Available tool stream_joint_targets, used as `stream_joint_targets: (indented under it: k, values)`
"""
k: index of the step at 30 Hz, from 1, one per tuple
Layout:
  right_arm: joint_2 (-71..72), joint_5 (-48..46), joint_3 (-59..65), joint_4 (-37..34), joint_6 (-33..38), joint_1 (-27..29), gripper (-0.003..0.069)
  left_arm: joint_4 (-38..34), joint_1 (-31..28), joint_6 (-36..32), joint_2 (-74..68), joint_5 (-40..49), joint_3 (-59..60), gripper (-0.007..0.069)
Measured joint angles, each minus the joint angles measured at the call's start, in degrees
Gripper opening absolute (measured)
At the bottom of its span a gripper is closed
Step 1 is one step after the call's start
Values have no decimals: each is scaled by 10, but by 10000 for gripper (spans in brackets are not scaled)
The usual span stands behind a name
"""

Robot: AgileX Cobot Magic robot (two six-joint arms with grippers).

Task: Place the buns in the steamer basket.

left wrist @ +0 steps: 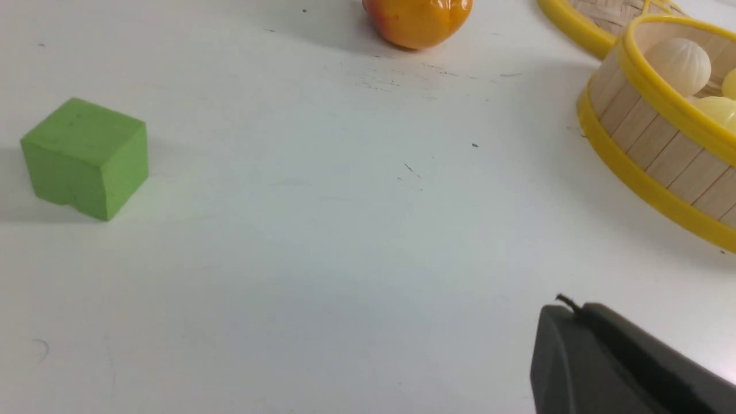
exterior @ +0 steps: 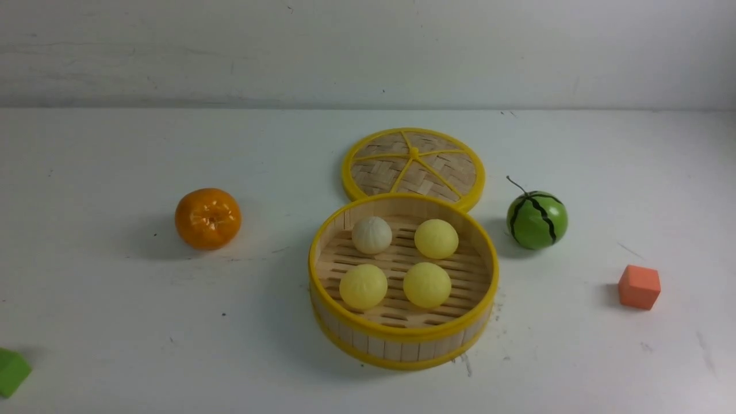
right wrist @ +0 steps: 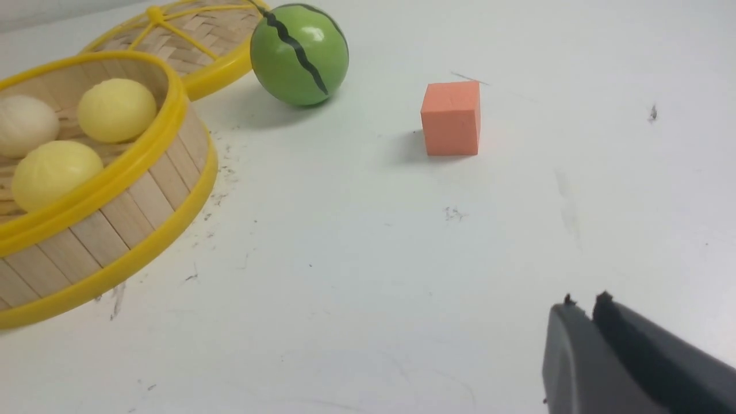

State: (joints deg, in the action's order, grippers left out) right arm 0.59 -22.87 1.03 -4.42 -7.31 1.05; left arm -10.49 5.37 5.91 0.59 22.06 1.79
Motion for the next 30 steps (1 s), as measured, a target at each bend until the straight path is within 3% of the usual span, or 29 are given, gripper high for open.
stream_joint_targets:
  k: [30]
  values:
    - [0,0,0,0,0,0,87,0,0,0,0,-1,0,-13]
